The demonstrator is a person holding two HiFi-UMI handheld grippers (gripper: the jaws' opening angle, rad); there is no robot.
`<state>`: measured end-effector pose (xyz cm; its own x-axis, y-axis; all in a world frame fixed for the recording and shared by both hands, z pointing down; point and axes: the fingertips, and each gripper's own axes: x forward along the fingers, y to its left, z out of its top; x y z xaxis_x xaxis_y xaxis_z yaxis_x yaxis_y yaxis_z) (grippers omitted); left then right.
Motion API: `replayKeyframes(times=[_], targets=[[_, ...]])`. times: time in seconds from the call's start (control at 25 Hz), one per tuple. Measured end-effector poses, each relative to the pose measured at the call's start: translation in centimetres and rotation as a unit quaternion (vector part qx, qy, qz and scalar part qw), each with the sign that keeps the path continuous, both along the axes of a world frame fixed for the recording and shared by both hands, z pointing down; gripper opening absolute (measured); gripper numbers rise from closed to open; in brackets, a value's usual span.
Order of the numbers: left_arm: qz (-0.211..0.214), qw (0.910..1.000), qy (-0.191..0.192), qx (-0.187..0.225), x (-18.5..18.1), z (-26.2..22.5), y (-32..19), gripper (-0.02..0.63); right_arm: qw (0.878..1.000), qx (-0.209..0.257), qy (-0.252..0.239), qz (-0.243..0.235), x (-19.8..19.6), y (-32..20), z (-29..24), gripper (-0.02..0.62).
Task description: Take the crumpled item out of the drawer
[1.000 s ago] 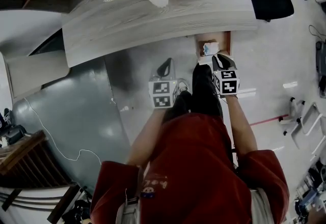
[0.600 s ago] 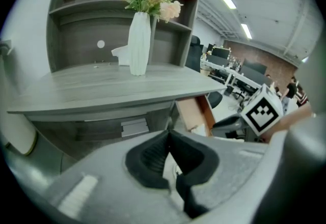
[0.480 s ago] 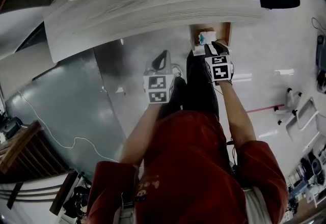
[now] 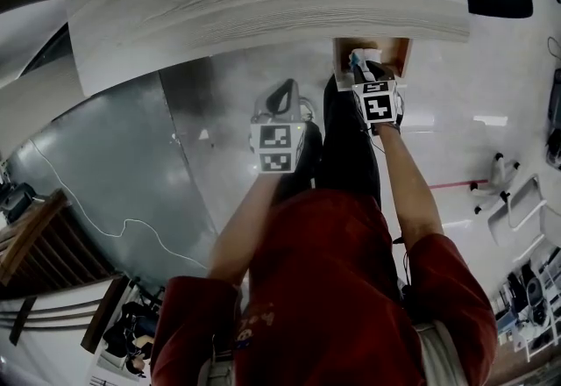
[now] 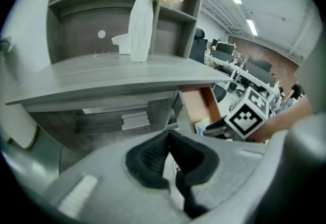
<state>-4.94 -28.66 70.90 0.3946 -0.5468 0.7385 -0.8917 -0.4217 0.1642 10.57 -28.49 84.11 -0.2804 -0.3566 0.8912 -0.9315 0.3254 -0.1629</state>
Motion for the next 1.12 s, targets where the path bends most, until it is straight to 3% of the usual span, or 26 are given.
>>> replayKeyframes(times=[0.4, 0.56, 1.12], targets=[[-0.01, 0.9999, -0.007, -0.009, -0.5, 0.8, 0.7, -0.003, 0.999, -0.017, 0.037, -0.014, 0.0, -0.6, 1.9, 0.083], [-0.01, 0.9998, -0.008, -0.014, -0.6, 1.1, 1.0, -0.003, 0.998, -0.021, 0.047, -0.024, 0.1, -0.6, 2.1, 0.019], [0.002, 0.9999, -0.007, -0.008, -0.2, 0.5, 1.5, -0.003, 0.999, -0.012, 0.033, -0.008, 0.6, 0.0, 0.3, 0.003]])
